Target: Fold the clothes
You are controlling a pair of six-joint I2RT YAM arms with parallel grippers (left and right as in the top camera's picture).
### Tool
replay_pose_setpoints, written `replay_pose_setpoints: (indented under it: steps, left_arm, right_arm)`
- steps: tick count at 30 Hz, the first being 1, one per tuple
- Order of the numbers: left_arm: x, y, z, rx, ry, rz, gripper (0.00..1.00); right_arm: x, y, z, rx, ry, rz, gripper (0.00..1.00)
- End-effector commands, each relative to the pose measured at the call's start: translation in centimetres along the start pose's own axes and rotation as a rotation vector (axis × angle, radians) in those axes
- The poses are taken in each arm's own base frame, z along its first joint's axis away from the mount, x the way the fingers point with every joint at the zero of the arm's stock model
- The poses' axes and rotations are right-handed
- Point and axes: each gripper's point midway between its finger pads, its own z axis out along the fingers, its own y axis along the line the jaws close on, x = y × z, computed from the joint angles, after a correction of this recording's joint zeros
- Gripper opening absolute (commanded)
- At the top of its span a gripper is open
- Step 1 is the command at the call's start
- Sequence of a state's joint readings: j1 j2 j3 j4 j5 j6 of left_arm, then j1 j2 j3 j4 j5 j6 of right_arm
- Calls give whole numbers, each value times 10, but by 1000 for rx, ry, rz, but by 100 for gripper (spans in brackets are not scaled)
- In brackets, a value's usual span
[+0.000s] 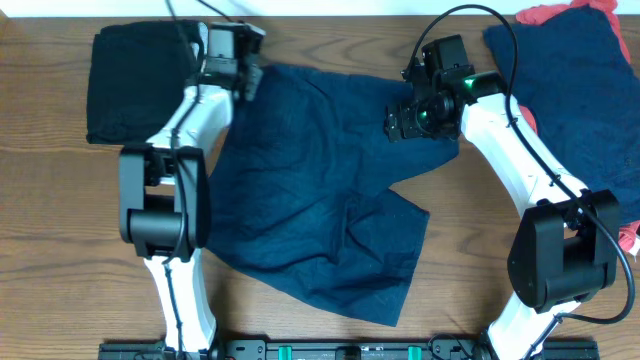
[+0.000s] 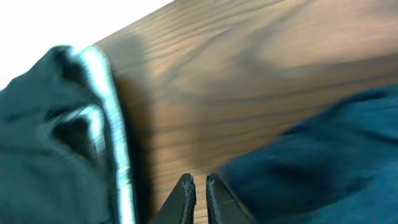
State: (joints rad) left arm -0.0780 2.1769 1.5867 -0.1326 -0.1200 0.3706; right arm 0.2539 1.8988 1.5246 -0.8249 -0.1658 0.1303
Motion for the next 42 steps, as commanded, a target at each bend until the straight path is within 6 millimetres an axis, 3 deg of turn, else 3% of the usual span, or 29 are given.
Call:
replay_pose_setpoints:
  steps: [1, 3, 5, 8, 12, 14, 17, 22, 28, 32, 35, 42]
  left_arm:
    - [19, 25, 15, -50, 43, -127, 11]
    - [23, 35, 17, -63, 47, -169, 16]
    - [22, 42, 15, -72, 42, -178, 38]
    - [13, 47, 2, -77, 24, -183, 53]
    - [-1, 48, -32, -68, 19, -241, 70]
    - [-4, 48, -58, -58, 41, -284, 86]
    - [-1, 48, -99, -43, 88, -329, 96]
    - [15, 44, -166, -22, 174, -404, 100]
    - [38, 44, -217, -18, 259, -436, 98]
    - [46, 47, -222, -25, 287, -436, 98]
    - [49, 48, -220, -28, 296, -440, 98]
    - [50, 48, -221, -27, 301, -439, 98]
  right_arm:
    - [1, -2, 2, 6, 4, 6, 89]
    - [1, -2, 2, 7, 4, 6, 89]
    - [1, -2, 2, 7, 4, 6, 89]
    - [2, -2, 2, 7, 7, 6, 91]
    - [6, -2, -6, 8, 19, 9, 91]
    - [13, -1, -18, 10, 32, 12, 90]
    - [23, 4, -34, 4, 54, 21, 90]
    - [51, 29, -46, -31, 144, -15, 92]
    - [85, 64, -23, -53, 219, -137, 94]
    - [107, 82, 2, -72, 224, -207, 95]
    - [119, 84, 19, -48, 214, -245, 96]
    - [121, 42, 49, 172, 131, -263, 98]
